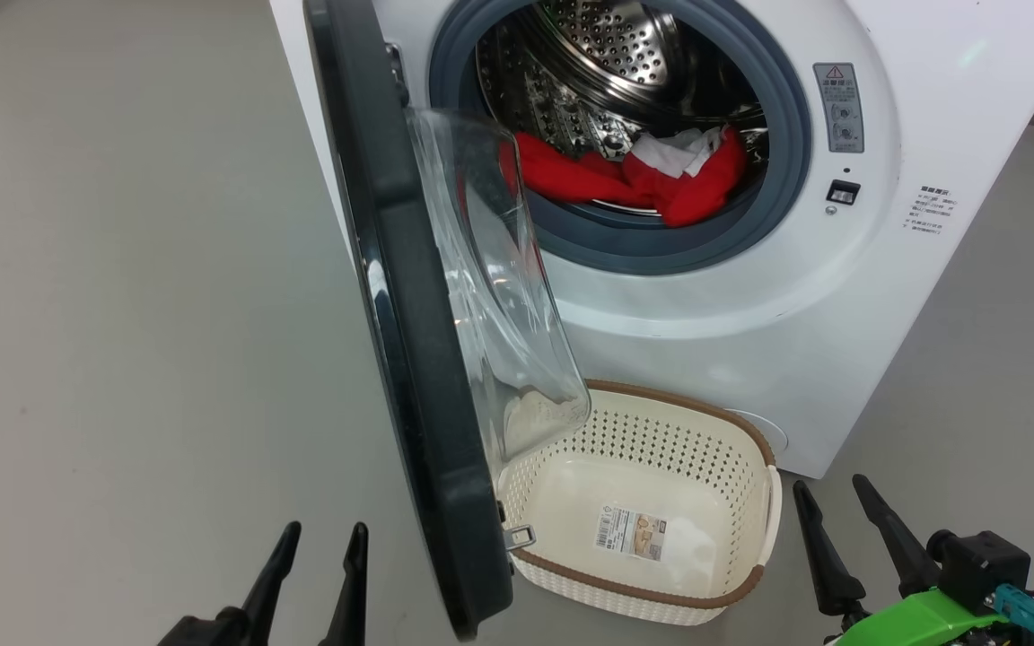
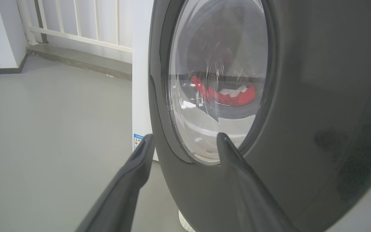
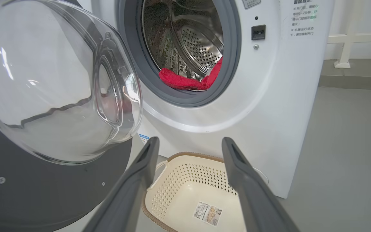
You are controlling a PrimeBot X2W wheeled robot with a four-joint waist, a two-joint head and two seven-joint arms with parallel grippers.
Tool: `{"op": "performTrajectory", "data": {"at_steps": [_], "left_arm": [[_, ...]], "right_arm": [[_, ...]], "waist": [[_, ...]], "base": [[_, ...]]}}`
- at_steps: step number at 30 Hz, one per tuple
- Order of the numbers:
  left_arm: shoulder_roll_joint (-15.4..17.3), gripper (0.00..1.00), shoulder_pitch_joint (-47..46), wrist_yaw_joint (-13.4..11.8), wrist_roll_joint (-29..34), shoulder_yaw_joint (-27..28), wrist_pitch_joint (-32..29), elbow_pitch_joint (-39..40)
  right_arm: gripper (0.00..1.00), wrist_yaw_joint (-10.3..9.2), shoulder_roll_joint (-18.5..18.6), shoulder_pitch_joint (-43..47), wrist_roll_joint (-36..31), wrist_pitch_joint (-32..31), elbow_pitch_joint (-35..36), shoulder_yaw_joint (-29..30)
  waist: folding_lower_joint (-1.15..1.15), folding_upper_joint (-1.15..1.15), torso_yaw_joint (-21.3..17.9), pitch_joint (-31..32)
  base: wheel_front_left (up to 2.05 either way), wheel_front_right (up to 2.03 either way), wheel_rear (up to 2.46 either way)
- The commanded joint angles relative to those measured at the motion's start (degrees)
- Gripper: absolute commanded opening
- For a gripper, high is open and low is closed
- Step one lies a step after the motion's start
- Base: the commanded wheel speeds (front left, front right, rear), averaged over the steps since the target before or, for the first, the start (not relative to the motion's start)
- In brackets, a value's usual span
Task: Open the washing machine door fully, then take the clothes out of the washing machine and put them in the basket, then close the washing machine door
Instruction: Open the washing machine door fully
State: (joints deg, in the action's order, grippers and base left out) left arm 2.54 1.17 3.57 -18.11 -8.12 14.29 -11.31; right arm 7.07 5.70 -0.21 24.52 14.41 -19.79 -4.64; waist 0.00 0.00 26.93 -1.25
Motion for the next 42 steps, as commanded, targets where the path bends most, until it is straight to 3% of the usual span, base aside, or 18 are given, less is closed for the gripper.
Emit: {"op": "performTrajectory", "data": {"at_steps": [1, 14, 15, 16, 17, 18, 23, 28, 32, 34, 38, 42], "left_arm": [[0.3, 1.0, -1.3, 0.0, 0.2, 1.9, 0.7, 1.5], [0.3, 1.0, -1.4, 0.3, 0.0, 1.7, 0.7, 1.9], [0.3, 0.49, -1.5, 0.3, 0.2, 1.7, 0.7, 1.9], [0.3, 0.34, -1.6, 0.3, 0.2, 1.7, 0.7, 2.1], [0.3, 0.09, -1.7, 0.3, 0.1, 1.8, 0.7, 2.5], [0.3, 0.0, -2.0, 0.3, 0.0, 2.0, 0.7, 3.2], [0.3, 0.0, -3.1, -0.2, -0.8, 3.0, 0.7, 8.4], [0.3, 0.0, -5.1, -2.1, -0.6, 3.2, 0.7, 20.5], [0.3, 0.0, -6.4, -2.8, 0.9, -1.3, 0.7, 31.2], [0.3, 0.0, -6.2, -1.7, 2.2, -5.6, 0.7, 33.6], [0.3, 0.0, -4.1, -0.2, 2.1, -15.3, 0.7, 31.4], [0.3, 0.0, -1.8, 0.6, -0.6, -22.0, 0.7, 22.4]], "right_arm": [[1.0, 0.42, -0.3, 0.4, -1.8, 0.6, 2.5, 0.1], [1.0, 0.42, -2.1, 2.8, -5.2, 0.6, 3.6, 2.0], [1.0, 0.42, -2.1, 2.8, -5.3, 0.6, 3.6, 2.1], [1.0, 0.42, -2.2, 2.8, -5.4, 0.6, 3.7, 2.2], [1.0, 0.42, -2.2, 2.8, -5.4, 0.6, 3.7, 2.2], [1.0, 0.42, -2.2, 2.8, -5.5, 0.6, 3.8, 2.3], [1.0, 0.42, -2.3, 2.7, -5.9, 0.6, 4.2, 2.5], [1.0, 0.42, -2.3, 2.6, -6.1, 0.6, 4.5, 2.4], [1.0, 0.42, -2.3, 2.4, -6.2, 0.6, 4.5, 2.1], [1.0, 0.42, -2.3, 2.3, -6.2, 0.6, 4.6, 2.0], [1.0, 0.42, -2.3, 2.1, -6.2, 0.6, 4.8, 1.7], [1.0, 0.42, -2.3, 1.7, -6.0, 0.6, 4.9, 1.4]], "waist": [[0.0, 0.0, 0.0, 0.0], [0.0, 0.0, 0.0, 0.0], [0.0, 0.0, 0.0, 0.0], [0.0, 0.0, 0.0, 0.0], [0.0, 0.0, 0.0, -0.1], [0.0, 0.0, 0.0, -0.1], [0.0, 0.0, 0.1, -0.3], [0.0, 0.0, 0.2, -0.5], [0.0, 0.0, 0.1, -0.7], [0.0, 0.0, 0.0, -0.9], [0.0, 0.0, -0.2, -1.0], [0.0, 0.0, -0.5, -1.3]], "base": [[0.0, 0.0, 0.0], [0.0, 0.0, 0.0], [0.0, 0.0, 0.0], [0.0, 0.0, 0.0], [0.0, 0.0, 0.0], [0.0, 0.0, 0.0], [0.0, 0.0, 0.0], [0.0, 0.0, 0.0], [0.0, 0.0, 0.0], [0.0, 0.0, 0.0], [0.0, 0.0, 0.0], [0.0, 0.0, 0.0]]}}
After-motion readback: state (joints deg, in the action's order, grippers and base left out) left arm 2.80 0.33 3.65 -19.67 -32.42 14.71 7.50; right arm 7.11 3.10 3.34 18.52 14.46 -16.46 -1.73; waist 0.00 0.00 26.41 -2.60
